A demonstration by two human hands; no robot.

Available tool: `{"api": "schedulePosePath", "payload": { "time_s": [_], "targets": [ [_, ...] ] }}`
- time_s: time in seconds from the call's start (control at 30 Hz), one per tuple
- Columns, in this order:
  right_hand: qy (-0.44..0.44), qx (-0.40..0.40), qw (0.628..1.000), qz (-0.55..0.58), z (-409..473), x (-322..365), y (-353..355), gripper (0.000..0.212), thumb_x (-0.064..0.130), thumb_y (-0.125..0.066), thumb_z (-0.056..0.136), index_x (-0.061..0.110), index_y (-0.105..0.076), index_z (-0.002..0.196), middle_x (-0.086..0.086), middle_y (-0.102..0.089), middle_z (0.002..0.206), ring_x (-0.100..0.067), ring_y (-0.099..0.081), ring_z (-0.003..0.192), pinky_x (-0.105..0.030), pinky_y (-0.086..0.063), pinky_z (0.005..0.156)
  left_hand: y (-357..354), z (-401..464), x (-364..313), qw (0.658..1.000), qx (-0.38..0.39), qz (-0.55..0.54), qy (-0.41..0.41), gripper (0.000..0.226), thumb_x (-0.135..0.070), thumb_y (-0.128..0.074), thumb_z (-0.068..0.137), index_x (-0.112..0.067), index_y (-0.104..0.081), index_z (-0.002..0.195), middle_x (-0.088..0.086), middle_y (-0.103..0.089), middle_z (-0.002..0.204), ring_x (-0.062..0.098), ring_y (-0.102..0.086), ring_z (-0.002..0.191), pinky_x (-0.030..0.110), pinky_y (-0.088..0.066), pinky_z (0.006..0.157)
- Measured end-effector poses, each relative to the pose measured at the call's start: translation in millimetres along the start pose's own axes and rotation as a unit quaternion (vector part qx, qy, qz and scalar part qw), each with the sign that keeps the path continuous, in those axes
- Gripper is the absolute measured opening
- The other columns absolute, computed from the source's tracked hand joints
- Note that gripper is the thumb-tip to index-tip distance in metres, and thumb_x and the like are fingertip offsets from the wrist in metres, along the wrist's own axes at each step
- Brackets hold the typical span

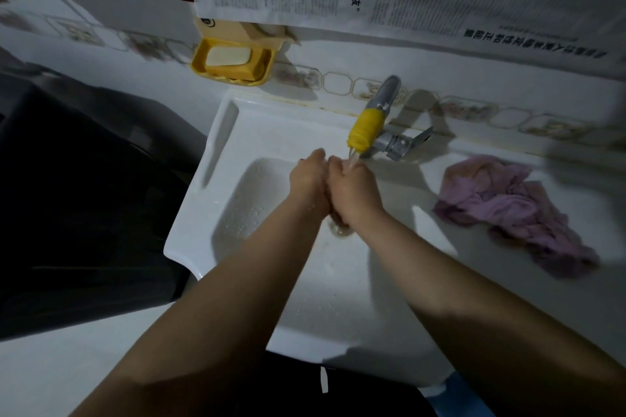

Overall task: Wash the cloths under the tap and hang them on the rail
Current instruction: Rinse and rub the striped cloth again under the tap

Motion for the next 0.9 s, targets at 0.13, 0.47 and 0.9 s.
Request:
{"api": "schedulePosePath", "payload": {
  "time_s": [0.13, 0.47, 0.9],
  "targets": [
    [-0.034, 0.035, 0.999, 0.014, 12.9, -10.0, 4.8, 0.037, 0.036, -0.041, 0.098, 0.015, -0.057, 0.073, -0.011, -0.064, 0.082, -0.029, -0.062, 0.083, -0.036, -0.049, 0.076, -1.1, -3.5, -1.9, 0.998, 0.053, 0.029, 0.036, 0.029, -0.035, -0.051, 0.096, -0.008, -0.060, 0.099, 0.013, -0.065, 0.090, 0.025, -0.063, 0.082, 0.034, -0.052, 0.076],
    [0.019, 0.325, 0.946, 0.015, -2.8, -23.2, 27.5, 0.023, 0.013, -0.068, 0.085, 0.015, -0.053, 0.102, 0.010, -0.059, 0.087, 0.005, -0.058, 0.069, -0.005, -0.042, 0.054, 33.8, 5.7, -48.7, 0.978, 0.202, -0.046, 0.001, 0.038, 0.016, -0.051, 0.083, -0.020, -0.044, 0.097, 0.009, -0.057, 0.067, 0.021, -0.061, 0.061, 0.032, -0.053, 0.057],
    [-0.067, 0.099, 0.909, 0.398, 6.5, -1.5, 14.8, 0.031, 0.023, -0.064, 0.087, -0.001, -0.062, 0.106, -0.014, -0.070, 0.104, -0.025, -0.067, 0.099, -0.045, -0.050, 0.095, 18.7, -12.4, -4.5, 0.984, 0.070, 0.163, 0.019, 0.020, -0.025, -0.048, 0.097, -0.013, -0.056, 0.082, 0.004, -0.056, 0.056, 0.008, -0.053, 0.038, 0.013, -0.037, 0.042]
  ]
}}
Point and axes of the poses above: each hand's wrist, its own z-axis towards the middle knuckle, its own y-axis out of the back of the hand, x = y × z, the point moved 4 cm from there along z, towards the middle knuckle
